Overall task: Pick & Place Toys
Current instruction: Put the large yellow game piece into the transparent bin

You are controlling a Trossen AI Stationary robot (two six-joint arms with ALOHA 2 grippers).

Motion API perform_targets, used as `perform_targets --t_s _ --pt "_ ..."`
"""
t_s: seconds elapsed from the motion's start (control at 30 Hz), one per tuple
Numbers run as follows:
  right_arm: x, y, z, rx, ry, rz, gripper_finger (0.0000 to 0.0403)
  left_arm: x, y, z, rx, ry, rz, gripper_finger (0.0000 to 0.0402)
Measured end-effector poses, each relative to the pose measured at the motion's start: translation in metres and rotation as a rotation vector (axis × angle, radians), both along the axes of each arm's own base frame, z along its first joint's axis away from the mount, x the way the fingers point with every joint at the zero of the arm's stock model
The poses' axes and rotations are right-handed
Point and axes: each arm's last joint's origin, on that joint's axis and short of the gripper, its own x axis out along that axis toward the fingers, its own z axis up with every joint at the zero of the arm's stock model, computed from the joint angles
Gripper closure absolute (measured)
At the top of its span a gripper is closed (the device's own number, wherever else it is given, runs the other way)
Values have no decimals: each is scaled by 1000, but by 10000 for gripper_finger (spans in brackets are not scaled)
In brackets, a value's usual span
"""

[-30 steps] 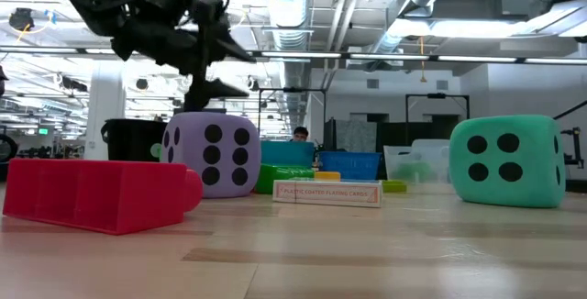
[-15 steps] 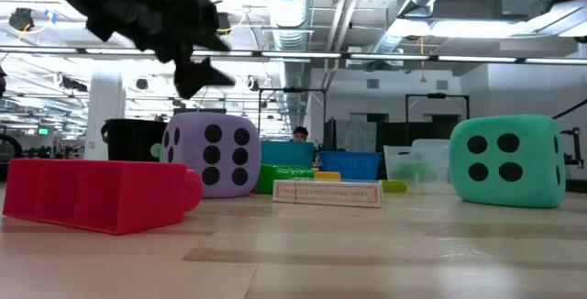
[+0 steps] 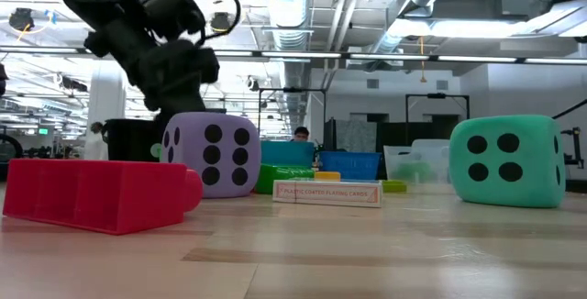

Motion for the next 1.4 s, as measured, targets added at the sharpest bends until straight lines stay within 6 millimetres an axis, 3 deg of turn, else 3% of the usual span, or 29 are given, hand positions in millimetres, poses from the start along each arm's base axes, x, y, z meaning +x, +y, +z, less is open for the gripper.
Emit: perform_targets --t_s 0.53,0.73,1.17,1.4 --pt "-1 4 0 -9 4 22 219 2 0 -6 -6 20 3 396" --pt "-1 4 0 -9 3 21 219 6 -10 -3 9 -25 -63 396" --pt "-1 4 0 -9 3 22 219 6 -67 -1 16 -80 -447 400" --pt "-1 4 0 -8 3 22 219 7 -60 -1 122 -66 -327 399"
